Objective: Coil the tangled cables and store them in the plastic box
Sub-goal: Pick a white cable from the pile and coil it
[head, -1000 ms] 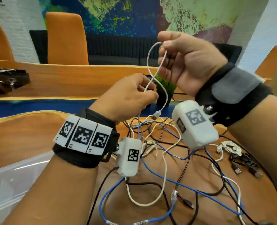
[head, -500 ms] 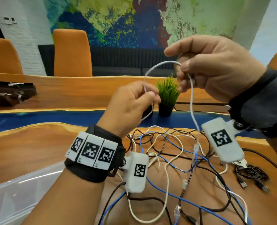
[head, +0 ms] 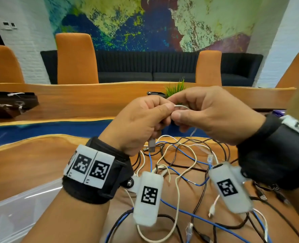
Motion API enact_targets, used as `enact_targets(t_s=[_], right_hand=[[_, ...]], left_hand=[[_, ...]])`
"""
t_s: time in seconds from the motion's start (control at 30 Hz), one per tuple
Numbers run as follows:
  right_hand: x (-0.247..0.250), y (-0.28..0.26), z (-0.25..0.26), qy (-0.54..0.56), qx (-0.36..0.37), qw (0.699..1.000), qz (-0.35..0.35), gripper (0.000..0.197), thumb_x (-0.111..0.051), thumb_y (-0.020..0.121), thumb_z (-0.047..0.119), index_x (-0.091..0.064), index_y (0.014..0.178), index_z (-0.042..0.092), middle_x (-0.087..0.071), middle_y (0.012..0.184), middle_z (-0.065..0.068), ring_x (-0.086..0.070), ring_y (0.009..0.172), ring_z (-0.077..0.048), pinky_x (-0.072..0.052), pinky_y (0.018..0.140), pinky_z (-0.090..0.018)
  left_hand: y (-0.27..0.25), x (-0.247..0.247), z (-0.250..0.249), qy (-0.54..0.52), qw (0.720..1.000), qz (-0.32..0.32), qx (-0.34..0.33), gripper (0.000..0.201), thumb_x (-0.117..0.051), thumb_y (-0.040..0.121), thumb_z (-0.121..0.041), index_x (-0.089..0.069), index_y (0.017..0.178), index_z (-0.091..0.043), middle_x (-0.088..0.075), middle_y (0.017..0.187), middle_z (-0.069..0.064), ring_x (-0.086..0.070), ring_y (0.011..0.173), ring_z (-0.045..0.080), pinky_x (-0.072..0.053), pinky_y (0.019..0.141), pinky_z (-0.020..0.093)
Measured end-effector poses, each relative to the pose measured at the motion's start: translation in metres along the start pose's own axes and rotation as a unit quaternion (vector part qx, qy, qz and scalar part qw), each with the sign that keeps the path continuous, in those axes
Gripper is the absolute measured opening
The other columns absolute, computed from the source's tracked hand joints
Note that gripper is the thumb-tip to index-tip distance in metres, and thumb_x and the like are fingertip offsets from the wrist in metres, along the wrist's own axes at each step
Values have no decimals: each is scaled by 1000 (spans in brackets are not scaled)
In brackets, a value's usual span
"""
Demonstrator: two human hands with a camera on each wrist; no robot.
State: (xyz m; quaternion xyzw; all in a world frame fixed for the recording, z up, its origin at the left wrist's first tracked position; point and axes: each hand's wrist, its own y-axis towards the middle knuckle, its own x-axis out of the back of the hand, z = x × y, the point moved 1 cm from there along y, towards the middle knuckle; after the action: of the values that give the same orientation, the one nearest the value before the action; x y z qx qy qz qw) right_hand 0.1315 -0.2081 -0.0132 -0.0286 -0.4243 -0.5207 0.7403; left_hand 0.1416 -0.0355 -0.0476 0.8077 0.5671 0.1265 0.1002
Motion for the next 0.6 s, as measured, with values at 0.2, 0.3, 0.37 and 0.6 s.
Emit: enact_targets(t_s=[0.2, 0.3, 0.37, 0.6], right_hand=[[5, -5, -25, 67, -17, 971, -230, 8, -67, 90, 18, -74, 86, 15, -59, 55, 18, -51, 51, 2, -39, 49, -9], [-6, -9, -39, -12, -14, 966, -259, 9, -67, 90, 21, -74, 86, 24, -68, 72, 12, -60, 67, -1, -50, 61, -21], [-21, -14, -42, -80, -6, 980, -180, 11, -65, 91, 23, -75, 88, 27, -69, 77, 11, -62, 74, -4, -53, 68, -30], [-15, -28, -18, -177, 102, 974, -99, 16, -59, 88, 29, -71, 79, 24, -60, 68, 12, -57, 68, -6, -45, 59, -27]], left_hand=[[0, 14, 5, -46, 998, 42, 30, 22, -53, 98, -18, -72, 89, -14, -57, 68, -1, -52, 60, 11, -40, 53, 20], [1, 8, 8, -140, 989, 51, 16, 20, -54, 94, -20, -72, 89, -12, -57, 69, 1, -54, 62, 13, -39, 66, 29], [3, 2, 7, -217, 976, 26, 4, 18, -54, 91, -21, -69, 89, -12, -61, 71, 0, -58, 62, 12, -46, 68, 28], [-1, -9, 1, 126, 985, 13, -114, 19, -52, 100, -14, -70, 99, -8, -72, 80, -14, -64, 74, -1, -46, 70, 13]])
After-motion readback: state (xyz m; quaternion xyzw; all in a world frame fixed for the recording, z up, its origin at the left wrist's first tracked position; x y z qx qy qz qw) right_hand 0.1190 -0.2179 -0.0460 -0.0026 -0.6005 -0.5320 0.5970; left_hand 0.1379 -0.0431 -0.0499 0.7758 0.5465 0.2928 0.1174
